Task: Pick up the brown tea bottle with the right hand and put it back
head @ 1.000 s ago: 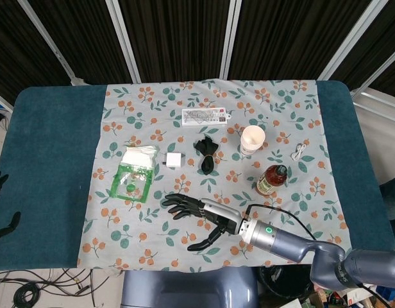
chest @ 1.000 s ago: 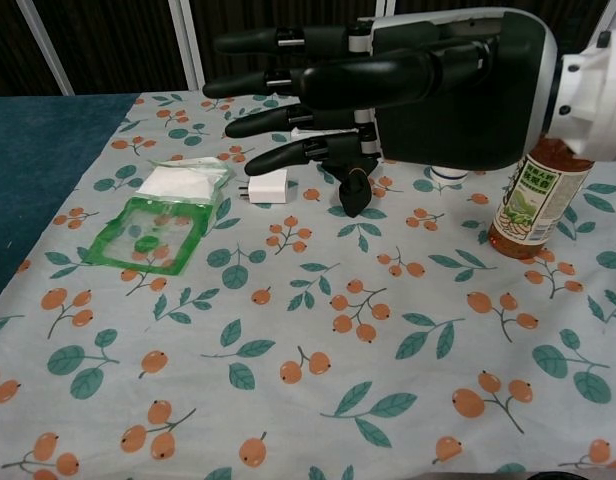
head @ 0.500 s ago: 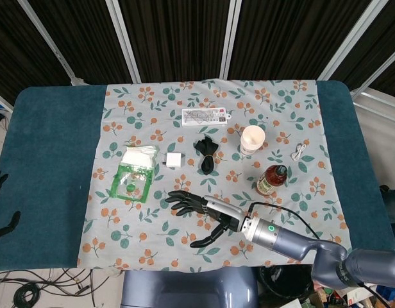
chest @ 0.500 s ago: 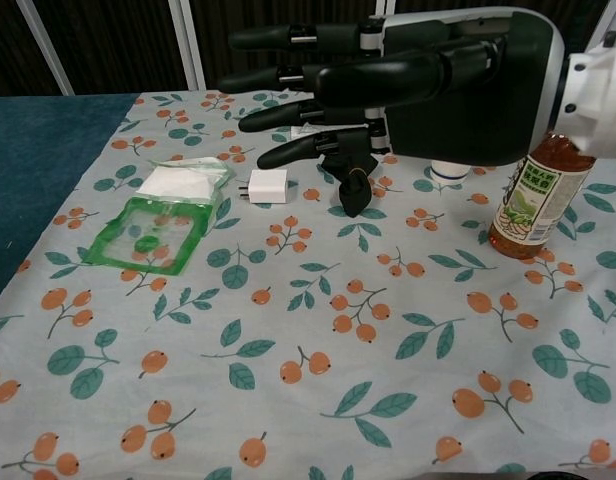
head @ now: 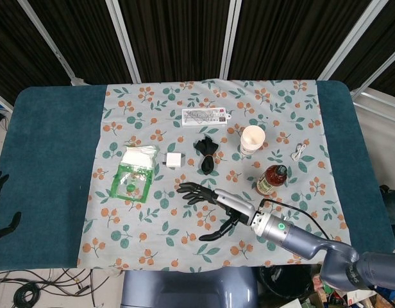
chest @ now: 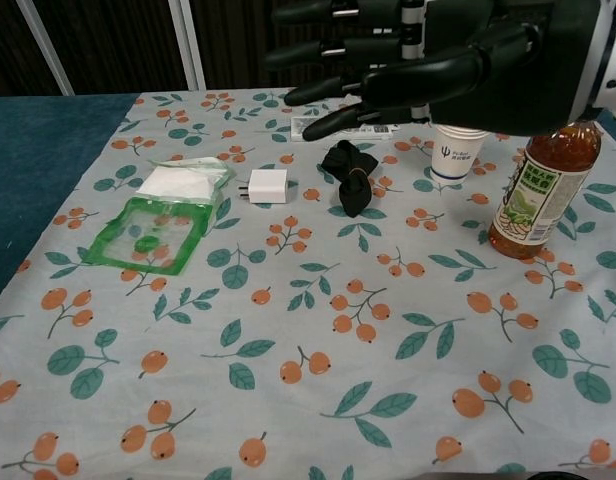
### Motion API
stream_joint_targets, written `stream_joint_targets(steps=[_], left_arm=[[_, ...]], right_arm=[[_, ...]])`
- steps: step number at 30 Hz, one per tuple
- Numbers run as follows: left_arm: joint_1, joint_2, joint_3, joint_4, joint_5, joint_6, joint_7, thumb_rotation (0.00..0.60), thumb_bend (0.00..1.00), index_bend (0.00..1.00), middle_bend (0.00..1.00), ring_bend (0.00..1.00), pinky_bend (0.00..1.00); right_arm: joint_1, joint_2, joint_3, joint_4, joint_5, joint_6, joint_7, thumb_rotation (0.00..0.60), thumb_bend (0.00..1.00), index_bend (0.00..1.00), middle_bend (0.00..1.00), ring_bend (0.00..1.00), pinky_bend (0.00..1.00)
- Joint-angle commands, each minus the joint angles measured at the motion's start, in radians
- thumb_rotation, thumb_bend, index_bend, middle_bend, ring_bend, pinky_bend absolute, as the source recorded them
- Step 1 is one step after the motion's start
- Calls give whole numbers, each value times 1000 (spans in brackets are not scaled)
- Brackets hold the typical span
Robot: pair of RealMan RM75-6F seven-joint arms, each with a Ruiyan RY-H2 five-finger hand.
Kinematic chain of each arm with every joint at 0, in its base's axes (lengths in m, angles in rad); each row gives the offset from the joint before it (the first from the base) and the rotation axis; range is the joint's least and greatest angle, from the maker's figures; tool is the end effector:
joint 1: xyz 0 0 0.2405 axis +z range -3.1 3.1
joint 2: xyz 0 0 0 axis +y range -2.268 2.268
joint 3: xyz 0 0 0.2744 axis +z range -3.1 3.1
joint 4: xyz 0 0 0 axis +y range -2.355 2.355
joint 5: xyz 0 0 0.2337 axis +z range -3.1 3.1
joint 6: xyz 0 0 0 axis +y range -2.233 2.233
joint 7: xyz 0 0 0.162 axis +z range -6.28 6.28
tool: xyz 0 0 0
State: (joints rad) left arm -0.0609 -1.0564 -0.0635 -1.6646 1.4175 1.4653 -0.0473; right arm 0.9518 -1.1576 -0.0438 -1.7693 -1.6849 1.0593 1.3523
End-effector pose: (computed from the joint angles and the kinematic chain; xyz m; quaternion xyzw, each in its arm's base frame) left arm -0.3472 0.1964 0.1659 -0.5567 -0.4242 -0.3798 0.6050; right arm -0.0734 -0.3217 0.0361 -0.5613 0.6722 -0.4702 0.1099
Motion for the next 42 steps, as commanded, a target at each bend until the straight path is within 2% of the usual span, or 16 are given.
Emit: stream_joint_targets(steps=[1, 8, 14, 20, 27, 42], left_arm=[[-1, 0, 1, -1, 1, -1, 3, 600, 374, 34, 0, 0, 0], [-1, -3, 0, -3, 0, 0, 9, 600, 374, 34, 0, 0, 0], [-2, -5, 0, -2, -3, -2, 14, 600, 374, 34, 0, 0, 0], [0, -6, -3, -2, 0, 8, 13, 600, 374, 34, 0, 0, 0], [2, -8, -2, -4, 0, 12, 19, 600, 373, 34, 0, 0, 0], [4, -11, -2, -9, -5, 13, 38, 600, 374, 34, 0, 0, 0]], right_arm=[[-73, 72, 45, -23, 141, 42, -243, 600, 65, 0, 51, 109, 144], [-152, 122, 94, -30, 361, 78, -554, 600, 65, 0, 49, 105, 144], [-226, 126, 124, -25, 455, 137, -628, 600, 65, 0, 49, 92, 136], [-293, 100, 136, 48, 509, 153, -666, 600, 64, 0, 49, 91, 129], [-351, 38, 133, 128, 513, 128, -628, 600, 64, 0, 49, 91, 129], [-458, -136, 127, 311, 405, 122, -422, 600, 65, 0, 50, 91, 129]])
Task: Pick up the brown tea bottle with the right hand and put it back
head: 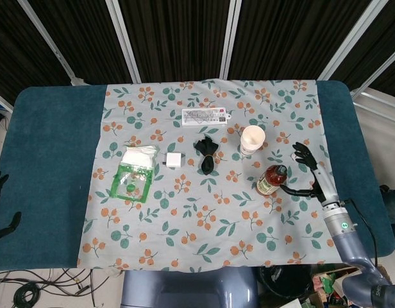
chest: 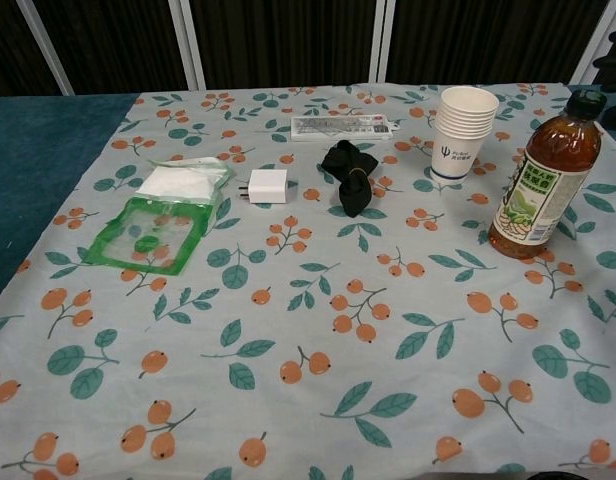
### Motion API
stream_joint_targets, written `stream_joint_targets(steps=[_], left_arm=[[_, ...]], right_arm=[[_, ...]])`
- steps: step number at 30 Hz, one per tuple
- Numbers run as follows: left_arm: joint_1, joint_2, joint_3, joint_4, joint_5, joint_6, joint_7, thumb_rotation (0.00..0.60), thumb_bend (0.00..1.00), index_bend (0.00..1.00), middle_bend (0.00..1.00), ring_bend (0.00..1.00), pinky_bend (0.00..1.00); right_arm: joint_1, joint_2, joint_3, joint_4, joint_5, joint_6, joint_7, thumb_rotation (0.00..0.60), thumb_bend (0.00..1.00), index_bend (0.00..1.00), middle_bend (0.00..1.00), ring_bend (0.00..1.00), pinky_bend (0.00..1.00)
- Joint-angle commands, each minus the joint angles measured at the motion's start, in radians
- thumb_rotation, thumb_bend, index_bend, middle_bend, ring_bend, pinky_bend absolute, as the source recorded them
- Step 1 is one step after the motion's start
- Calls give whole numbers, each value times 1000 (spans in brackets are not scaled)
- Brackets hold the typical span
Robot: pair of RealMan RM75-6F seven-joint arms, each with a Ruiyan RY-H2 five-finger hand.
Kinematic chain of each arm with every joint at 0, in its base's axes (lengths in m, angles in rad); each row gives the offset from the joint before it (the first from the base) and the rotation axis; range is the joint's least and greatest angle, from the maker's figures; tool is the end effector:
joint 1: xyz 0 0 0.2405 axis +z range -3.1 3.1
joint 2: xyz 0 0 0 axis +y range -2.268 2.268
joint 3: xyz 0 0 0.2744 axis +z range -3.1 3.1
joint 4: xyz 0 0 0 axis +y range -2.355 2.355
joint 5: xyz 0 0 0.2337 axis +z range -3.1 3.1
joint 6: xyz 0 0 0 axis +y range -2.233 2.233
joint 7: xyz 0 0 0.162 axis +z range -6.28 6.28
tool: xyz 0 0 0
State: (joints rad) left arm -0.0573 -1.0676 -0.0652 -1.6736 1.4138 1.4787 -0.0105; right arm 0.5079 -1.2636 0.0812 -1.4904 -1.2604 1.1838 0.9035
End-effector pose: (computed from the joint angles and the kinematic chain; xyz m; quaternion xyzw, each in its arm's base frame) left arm -0.3446 0.1953 0.1633 -0.5565 -0.4173 -0.3767 0.6118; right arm -0.2790 -0.3452 0.0798 0.4083 -0.6480 0.5780 0.2815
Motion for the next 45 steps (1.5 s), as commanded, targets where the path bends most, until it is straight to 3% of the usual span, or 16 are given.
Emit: stream_joint_targets(steps=[1, 27, 39, 45], left_arm=[[0, 0, 0, 0, -1, -1, 1, 600, 374, 34, 0, 0, 0], [-4, 4, -4, 1, -17, -15, 1, 600, 374, 34, 0, 0, 0], [-10, 5, -7, 4, -27, -29, 0, 600, 374, 34, 0, 0, 0], [-10, 7, -6, 4, -27, -30, -5, 600, 374, 34, 0, 0, 0]], right_arm=[[-16, -39, 2, 43, -23, -6, 33, 600, 64, 0, 50, 91, 129], [-5, -348, 85, 362, -38, -82, 32, 600, 68, 0, 86, 98, 128], [6, -443, 114, 471, -43, -108, 65, 600, 74, 0, 105, 106, 128], [7, -472, 126, 502, -42, -130, 118, 600, 84, 29, 144, 159, 128]])
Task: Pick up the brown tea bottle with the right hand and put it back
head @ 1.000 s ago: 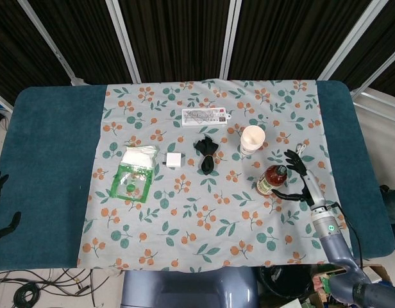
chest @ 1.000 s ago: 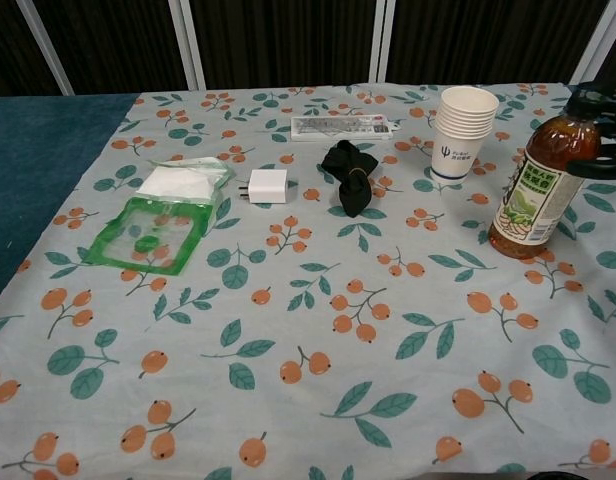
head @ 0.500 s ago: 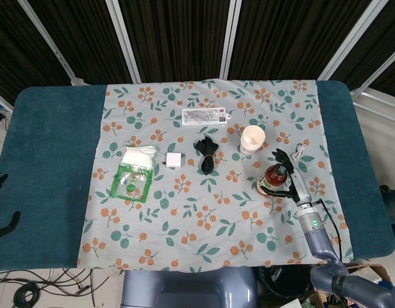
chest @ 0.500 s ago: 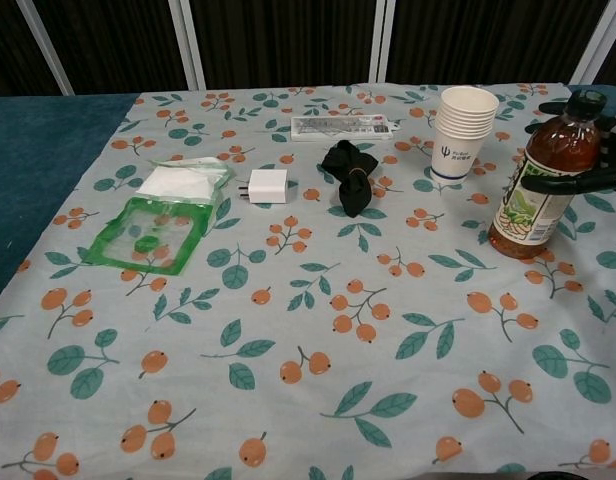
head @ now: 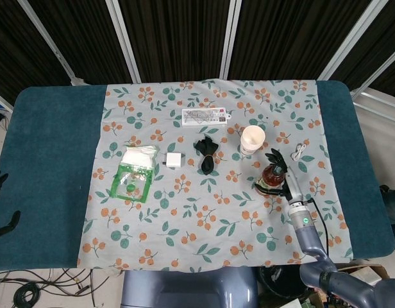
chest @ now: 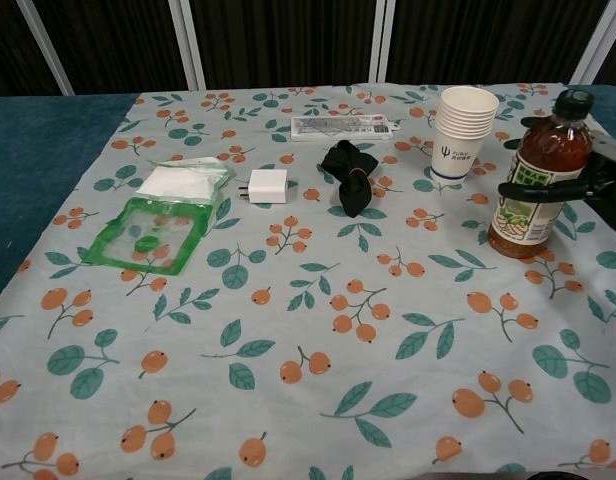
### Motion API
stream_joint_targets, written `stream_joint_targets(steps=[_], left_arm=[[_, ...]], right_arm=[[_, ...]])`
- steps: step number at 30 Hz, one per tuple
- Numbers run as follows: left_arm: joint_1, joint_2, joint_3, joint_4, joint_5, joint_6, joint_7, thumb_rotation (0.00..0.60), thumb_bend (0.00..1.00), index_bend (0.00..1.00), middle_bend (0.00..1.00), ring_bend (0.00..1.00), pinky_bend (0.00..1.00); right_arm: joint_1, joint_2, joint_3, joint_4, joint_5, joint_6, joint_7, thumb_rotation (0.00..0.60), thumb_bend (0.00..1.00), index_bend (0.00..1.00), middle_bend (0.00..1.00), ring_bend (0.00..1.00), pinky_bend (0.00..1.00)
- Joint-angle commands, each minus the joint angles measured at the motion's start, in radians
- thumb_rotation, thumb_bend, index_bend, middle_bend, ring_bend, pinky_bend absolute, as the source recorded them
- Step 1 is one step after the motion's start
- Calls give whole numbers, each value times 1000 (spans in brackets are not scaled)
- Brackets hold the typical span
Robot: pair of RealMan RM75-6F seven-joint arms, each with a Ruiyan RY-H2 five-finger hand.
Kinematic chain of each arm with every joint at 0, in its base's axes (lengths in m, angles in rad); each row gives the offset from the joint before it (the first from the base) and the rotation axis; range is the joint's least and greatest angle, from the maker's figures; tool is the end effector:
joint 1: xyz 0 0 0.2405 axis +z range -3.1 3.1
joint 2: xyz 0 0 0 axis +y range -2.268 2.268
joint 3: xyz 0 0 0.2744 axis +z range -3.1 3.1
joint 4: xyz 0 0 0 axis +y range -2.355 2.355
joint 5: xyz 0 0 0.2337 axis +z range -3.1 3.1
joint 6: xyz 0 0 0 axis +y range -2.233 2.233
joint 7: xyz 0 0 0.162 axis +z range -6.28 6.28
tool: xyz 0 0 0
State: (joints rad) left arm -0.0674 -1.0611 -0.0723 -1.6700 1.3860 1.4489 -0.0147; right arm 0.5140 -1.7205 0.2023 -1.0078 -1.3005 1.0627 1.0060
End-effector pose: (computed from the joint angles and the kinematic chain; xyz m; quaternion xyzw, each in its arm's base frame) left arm -0.3492 0.2000 0.1644 -0.5544 -0.4256 -0.3677 0.6135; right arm -0.2901 -0.3736 -0.0394 0.3531 -0.6817 0.5846 0.2625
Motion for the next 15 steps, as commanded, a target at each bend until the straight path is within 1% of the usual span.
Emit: stream_joint_targets(steps=[1, 4, 7, 9, 13, 15], left_arm=[[1, 1, 1, 1, 1, 0, -1, 600, 374, 34, 0, 0, 0], [0, 1, 2, 1, 2, 0, 0, 600, 374, 34, 0, 0, 0], [1, 1, 2, 1, 1, 0, 1, 600, 374, 34, 0, 0, 0], [1, 2, 2, 0, 0, -1, 3, 600, 374, 34, 0, 0, 0], [1, 2, 3, -2, -2, -3, 7, 600, 374, 34, 0, 0, 0], [1, 3, 4, -3, -4, -5, 10, 600, 374, 34, 0, 0, 0]], right_arm=[[1, -18, 5, 24, -4, -10, 18, 600, 88, 45, 157, 173, 131], [1, -28, 7, 38, -14, -7, 32, 600, 119, 134, 216, 229, 188], [0, -37, 10, 50, -21, -1, 34, 600, 218, 210, 282, 276, 267], [0, -42, 9, 59, -25, -3, 40, 600, 262, 246, 320, 314, 316], [-6, -44, 12, 60, -45, 17, 90, 600, 299, 363, 396, 402, 470], [-9, -42, 11, 60, -64, 39, 109, 600, 308, 410, 407, 420, 502]])
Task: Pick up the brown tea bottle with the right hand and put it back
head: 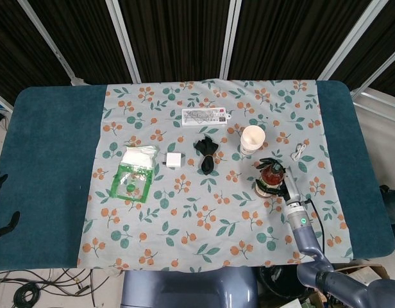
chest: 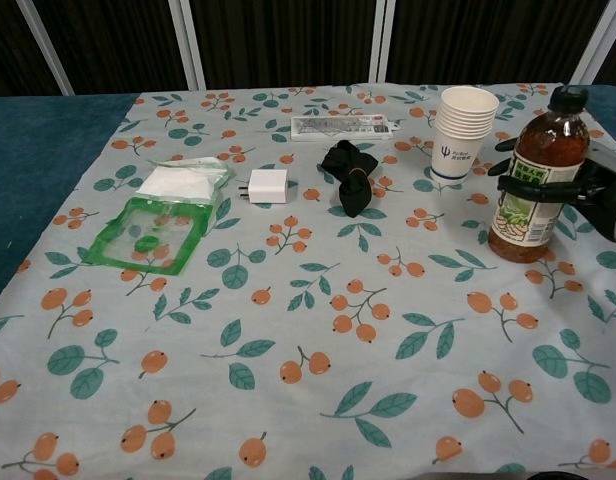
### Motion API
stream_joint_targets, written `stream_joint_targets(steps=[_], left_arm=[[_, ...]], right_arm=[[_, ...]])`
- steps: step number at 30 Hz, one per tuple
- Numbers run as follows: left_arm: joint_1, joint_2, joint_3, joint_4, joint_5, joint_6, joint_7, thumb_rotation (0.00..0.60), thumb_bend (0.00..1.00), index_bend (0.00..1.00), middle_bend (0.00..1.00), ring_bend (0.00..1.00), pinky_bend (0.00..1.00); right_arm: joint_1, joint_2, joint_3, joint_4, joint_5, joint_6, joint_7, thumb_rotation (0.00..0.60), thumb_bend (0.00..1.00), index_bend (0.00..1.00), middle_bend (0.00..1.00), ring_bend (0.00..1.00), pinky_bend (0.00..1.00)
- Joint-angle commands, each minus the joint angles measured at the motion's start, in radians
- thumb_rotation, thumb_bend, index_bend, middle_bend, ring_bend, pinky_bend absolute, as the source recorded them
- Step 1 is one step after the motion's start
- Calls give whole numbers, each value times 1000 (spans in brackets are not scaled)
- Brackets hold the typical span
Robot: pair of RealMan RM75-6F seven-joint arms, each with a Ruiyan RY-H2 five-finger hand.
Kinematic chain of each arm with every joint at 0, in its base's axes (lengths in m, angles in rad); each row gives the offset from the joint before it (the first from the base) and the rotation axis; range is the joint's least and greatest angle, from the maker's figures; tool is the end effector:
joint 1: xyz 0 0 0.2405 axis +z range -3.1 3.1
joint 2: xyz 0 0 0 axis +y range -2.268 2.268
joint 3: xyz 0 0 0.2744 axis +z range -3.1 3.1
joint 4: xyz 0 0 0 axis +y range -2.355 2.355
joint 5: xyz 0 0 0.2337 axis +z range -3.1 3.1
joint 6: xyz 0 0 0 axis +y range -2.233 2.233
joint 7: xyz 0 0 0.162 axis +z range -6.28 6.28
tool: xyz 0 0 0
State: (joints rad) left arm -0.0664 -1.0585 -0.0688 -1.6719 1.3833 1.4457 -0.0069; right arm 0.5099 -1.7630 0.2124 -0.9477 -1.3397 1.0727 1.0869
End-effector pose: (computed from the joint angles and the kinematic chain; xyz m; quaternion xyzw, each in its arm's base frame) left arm -0.3501 0.1988 0.1642 -0.5563 -0.4260 -0.3622 0.6148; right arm -0.2900 -0.3737 -0.0471 0.3375 -0.6853 0.5980 0.2427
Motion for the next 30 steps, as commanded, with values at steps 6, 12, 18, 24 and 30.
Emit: stream_joint_targets(steps=[6, 12, 18, 24, 30], left_arm=[[0, 3, 1, -5, -5, -5, 4, 600, 374, 41, 0, 0, 0], [1, 4, 3, -8, -1, -3, 4, 600, 374, 45, 0, 0, 0], [0, 4, 4, -10, 1, -4, 6, 600, 374, 48, 0, 0, 0], [2, 4, 6, -15, 6, 2, 10, 600, 374, 49, 0, 0, 0], [6, 6, 7, -20, 9, 8, 9, 600, 374, 57, 0, 0, 0]], right_arm=[[-5, 37, 6, -45, -75, 98, 32, 600, 363, 474, 429, 476, 590], [19, 189, -7, -222, -146, 96, -40, 600, 392, 523, 468, 510, 615], [75, 427, -21, -460, -220, 23, -420, 600, 393, 523, 468, 510, 615], [121, 585, 19, -701, -153, -68, -893, 600, 394, 524, 485, 515, 616], [160, 608, 48, -790, -108, -56, -1354, 600, 396, 523, 485, 515, 622]])
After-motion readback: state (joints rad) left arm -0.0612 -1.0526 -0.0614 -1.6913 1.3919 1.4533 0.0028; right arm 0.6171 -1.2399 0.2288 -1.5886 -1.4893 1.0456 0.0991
